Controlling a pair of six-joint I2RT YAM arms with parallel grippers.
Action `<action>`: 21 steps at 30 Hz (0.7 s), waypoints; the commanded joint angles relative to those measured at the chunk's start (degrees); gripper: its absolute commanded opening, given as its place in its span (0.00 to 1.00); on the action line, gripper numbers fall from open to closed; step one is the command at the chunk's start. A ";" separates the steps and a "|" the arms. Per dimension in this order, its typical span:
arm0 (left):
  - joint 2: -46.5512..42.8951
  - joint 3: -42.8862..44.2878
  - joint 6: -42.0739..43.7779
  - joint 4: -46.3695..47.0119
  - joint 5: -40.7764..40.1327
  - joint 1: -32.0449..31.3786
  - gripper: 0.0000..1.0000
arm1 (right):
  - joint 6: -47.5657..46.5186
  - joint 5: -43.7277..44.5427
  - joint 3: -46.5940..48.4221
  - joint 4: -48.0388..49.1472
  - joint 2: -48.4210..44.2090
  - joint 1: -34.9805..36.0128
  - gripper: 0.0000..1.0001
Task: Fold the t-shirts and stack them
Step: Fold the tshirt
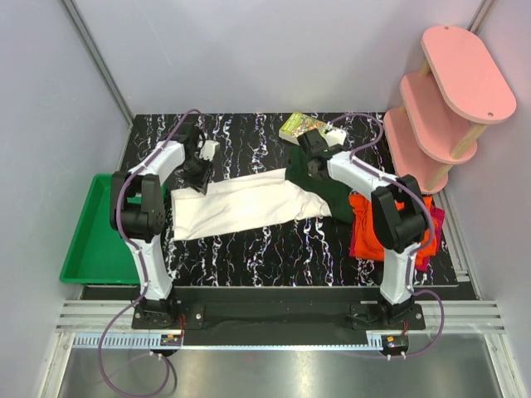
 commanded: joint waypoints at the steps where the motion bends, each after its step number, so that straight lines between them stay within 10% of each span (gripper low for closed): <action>1: -7.73 -3.02 2.02 -0.25 0.26 0.00 0.34 | -1.69 0.63 7.85 0.50 5.77 -1.51 0.00; 21: -1.95 -9.44 5.90 -8.51 -8.53 -1.06 0.38 | 0.24 -9.22 20.25 -8.29 20.99 -2.48 0.00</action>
